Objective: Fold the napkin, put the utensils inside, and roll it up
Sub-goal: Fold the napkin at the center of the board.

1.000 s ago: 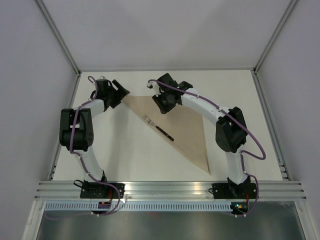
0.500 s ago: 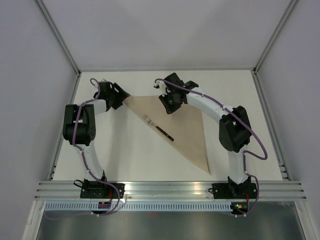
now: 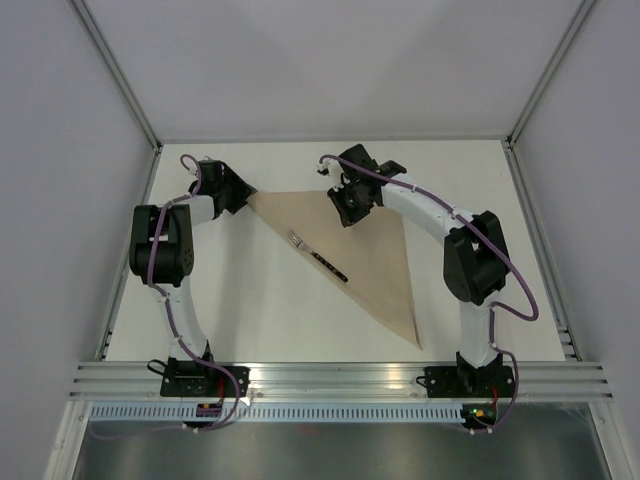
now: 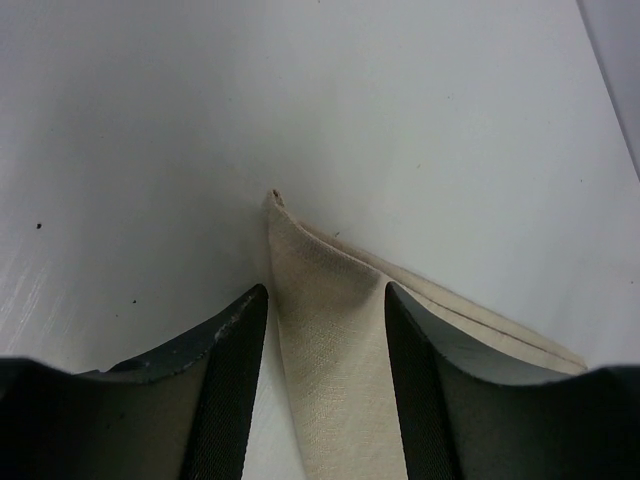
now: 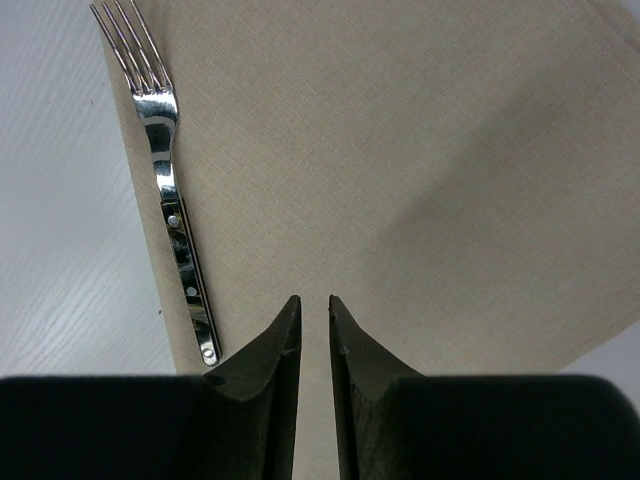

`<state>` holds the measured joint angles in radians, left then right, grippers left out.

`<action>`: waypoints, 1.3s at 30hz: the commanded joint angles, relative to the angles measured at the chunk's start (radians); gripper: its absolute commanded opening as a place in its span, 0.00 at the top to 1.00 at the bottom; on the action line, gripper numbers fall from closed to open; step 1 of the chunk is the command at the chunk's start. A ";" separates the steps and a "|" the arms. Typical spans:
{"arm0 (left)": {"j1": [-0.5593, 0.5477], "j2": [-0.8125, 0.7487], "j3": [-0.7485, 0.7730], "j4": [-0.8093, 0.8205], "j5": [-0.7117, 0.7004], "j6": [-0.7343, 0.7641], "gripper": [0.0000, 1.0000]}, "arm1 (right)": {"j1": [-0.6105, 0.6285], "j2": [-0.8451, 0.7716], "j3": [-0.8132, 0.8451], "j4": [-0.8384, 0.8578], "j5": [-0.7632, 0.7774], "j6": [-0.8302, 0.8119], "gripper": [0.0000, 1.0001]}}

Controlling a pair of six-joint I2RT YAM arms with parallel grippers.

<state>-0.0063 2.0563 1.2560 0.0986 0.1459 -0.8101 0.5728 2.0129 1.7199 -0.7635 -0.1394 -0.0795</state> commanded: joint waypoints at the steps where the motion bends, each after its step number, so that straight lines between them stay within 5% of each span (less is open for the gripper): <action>1: 0.003 0.030 0.026 -0.043 -0.042 -0.031 0.44 | -0.008 -0.051 -0.023 0.018 -0.008 -0.003 0.78; 20: 0.002 0.016 0.017 -0.016 -0.037 -0.024 0.62 | -0.025 -0.075 -0.083 0.047 -0.012 -0.020 0.82; 39: -0.020 -0.061 -0.124 0.315 0.121 0.058 0.74 | -0.036 -0.102 -0.088 0.055 0.009 -0.039 0.82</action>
<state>-0.0120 2.0586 1.1587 0.2707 0.2047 -0.8055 0.5426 1.9659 1.6257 -0.7177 -0.1501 -0.1097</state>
